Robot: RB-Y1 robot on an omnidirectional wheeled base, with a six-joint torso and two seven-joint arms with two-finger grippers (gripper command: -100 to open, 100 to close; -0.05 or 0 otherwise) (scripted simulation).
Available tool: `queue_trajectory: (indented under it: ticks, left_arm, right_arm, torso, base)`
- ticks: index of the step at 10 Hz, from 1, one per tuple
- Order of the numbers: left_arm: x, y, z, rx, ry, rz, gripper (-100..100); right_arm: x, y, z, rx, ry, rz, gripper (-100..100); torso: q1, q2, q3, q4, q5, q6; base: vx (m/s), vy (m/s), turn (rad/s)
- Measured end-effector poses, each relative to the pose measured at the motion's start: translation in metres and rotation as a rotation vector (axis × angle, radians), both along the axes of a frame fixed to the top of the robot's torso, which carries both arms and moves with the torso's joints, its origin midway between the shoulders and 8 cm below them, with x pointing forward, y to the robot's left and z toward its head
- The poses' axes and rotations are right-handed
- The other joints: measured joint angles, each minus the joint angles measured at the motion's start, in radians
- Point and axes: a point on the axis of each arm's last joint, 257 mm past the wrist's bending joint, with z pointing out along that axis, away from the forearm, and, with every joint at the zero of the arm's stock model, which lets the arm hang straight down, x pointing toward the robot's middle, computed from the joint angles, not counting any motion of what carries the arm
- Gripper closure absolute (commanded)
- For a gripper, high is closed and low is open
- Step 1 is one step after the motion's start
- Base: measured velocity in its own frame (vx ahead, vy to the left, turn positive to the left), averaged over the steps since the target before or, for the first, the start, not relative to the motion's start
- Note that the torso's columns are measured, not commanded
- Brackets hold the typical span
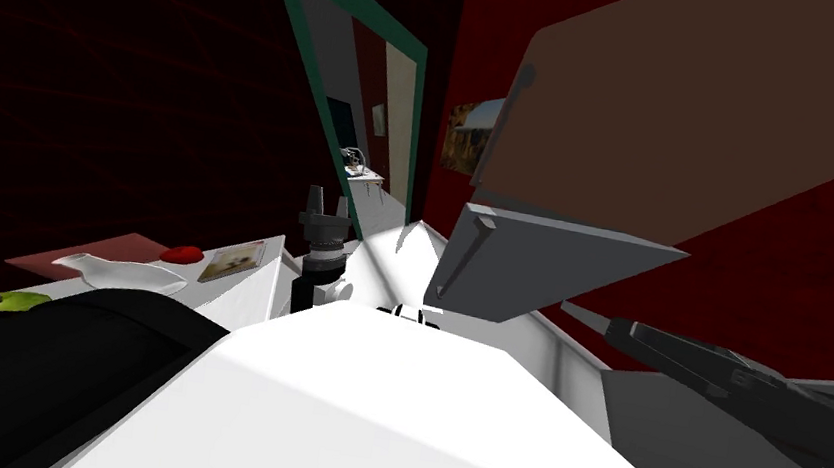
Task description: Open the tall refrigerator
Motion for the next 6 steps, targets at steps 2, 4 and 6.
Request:
queue_trajectory:
  ticks: [2,4,6]
  left_arm:
    - [0.0,0.0,0.0,0.0,0.0,0.0,0]
    - [0.0,0.0,0.0,0.0,0.0,0.0,0]
    - [0.0,0.0,0.0,0.0,0.0,0.0,0]
  right_arm:
    - [0.014,-0.014,-0.002,-0.009,0.001,-0.062,-100]
    - [0.022,-0.028,-0.002,-0.018,0.0,-0.12,-100]
    - [0.035,-0.044,-0.001,-0.026,0.0,-0.178,-100]
  torso:
    - [0.001,0.0,0.0,0.0,0.0,0.0]
    - [0.002,-0.002,-0.002,-0.001,0.001,0.0]
    - [0.0,-0.002,-0.002,-0.001,0.001,0.0]
  base:
    - [0.105,0.149,-0.03]
    - [0.116,0.161,-0.034]
    - [0.111,0.159,-0.03]
